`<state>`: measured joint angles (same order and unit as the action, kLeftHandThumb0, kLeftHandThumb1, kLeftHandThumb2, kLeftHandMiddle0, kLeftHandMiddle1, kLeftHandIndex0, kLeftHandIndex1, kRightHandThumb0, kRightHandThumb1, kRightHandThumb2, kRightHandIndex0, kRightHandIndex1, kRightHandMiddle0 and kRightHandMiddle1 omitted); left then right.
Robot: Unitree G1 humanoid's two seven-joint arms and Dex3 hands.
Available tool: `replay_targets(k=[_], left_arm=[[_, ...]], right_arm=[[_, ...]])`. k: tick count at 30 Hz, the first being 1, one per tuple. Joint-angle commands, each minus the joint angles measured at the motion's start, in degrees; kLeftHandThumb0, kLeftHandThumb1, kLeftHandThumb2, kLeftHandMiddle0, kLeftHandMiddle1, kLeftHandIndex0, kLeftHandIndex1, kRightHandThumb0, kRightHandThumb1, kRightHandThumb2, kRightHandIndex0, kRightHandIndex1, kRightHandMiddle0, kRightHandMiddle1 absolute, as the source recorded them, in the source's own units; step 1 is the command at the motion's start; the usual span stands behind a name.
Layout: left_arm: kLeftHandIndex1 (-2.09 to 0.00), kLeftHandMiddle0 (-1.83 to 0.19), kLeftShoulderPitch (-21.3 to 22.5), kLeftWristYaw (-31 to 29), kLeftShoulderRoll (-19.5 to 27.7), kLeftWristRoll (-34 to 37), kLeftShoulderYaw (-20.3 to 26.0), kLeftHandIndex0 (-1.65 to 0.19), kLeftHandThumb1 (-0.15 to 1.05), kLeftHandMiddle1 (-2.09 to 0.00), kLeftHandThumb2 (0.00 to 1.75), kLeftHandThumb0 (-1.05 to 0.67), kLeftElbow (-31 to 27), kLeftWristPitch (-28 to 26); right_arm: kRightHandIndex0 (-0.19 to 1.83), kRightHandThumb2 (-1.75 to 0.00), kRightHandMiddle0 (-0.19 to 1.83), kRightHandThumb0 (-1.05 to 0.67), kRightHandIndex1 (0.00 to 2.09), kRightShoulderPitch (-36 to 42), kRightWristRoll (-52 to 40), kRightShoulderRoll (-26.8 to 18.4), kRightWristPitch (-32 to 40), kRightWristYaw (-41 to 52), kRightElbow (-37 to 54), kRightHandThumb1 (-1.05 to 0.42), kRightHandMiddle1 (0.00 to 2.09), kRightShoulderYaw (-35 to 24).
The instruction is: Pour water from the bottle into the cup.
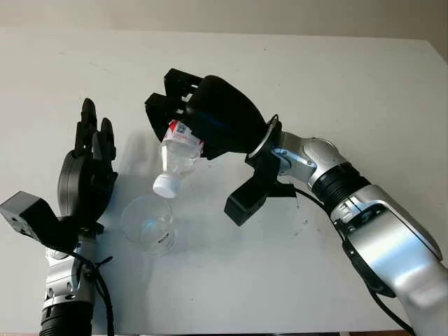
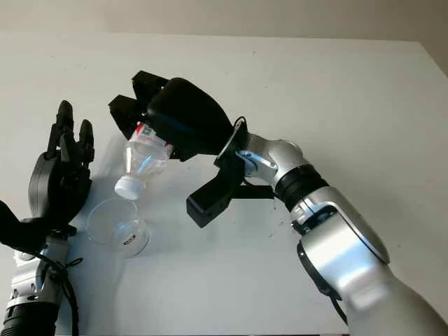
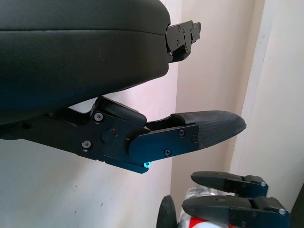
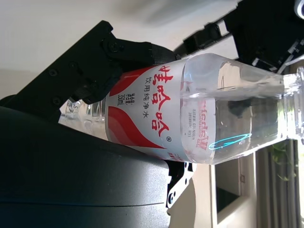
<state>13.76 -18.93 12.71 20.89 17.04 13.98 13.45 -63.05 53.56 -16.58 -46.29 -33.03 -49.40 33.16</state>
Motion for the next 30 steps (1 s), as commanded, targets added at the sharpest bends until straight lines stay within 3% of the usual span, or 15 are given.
replay_targets(k=[1, 8, 19, 30], left_arm=[[0.0, 0.19, 0.0, 0.1, -0.7, -0.1, -0.2, 0.19, 1.05, -0.01, 0.58, -0.76, 0.4, 0.3], [0.0, 0.19, -0.1, 0.4, -1.0, -0.1, -0.2, 0.19, 1.05, -0.03, 0.57, -0.76, 0.2, 0.3], [0.0, 0.19, 0.0, 0.6, -1.7, -0.1, -0.3, 0.19, 1.05, -0.02, 0.58, -0.76, 0.3, 0.6], [0.0, 0.19, -0.4, 0.6, -1.7, -0.4, -0.3, 0.19, 1.05, -0.03, 0.58, -0.76, 0.1, 0.5]], right_arm=[[1.14, -0.78, 0.82, -0.2, 2.09, -0.5, -0.2, 0.5, 0.2, -0.5, 1.9, -0.67, 2.09, -0.2], [1.21, -0.81, 0.87, -0.23, 2.09, -1.2, 2.5, 1.3, 2.2, -3.8, 4.9, -0.69, 2.09, 0.6], [1.24, -0.29, 0.89, -0.34, 2.09, -1.2, 15.6, -0.5, 11.1, -15.1, 11.5, -0.97, 2.09, 5.6], [1.3, -0.14, 0.97, -0.35, 2.09, -1.2, 20.2, -1.2, 16.5, -19.3, 13.4, -1.02, 2.09, 8.5]])
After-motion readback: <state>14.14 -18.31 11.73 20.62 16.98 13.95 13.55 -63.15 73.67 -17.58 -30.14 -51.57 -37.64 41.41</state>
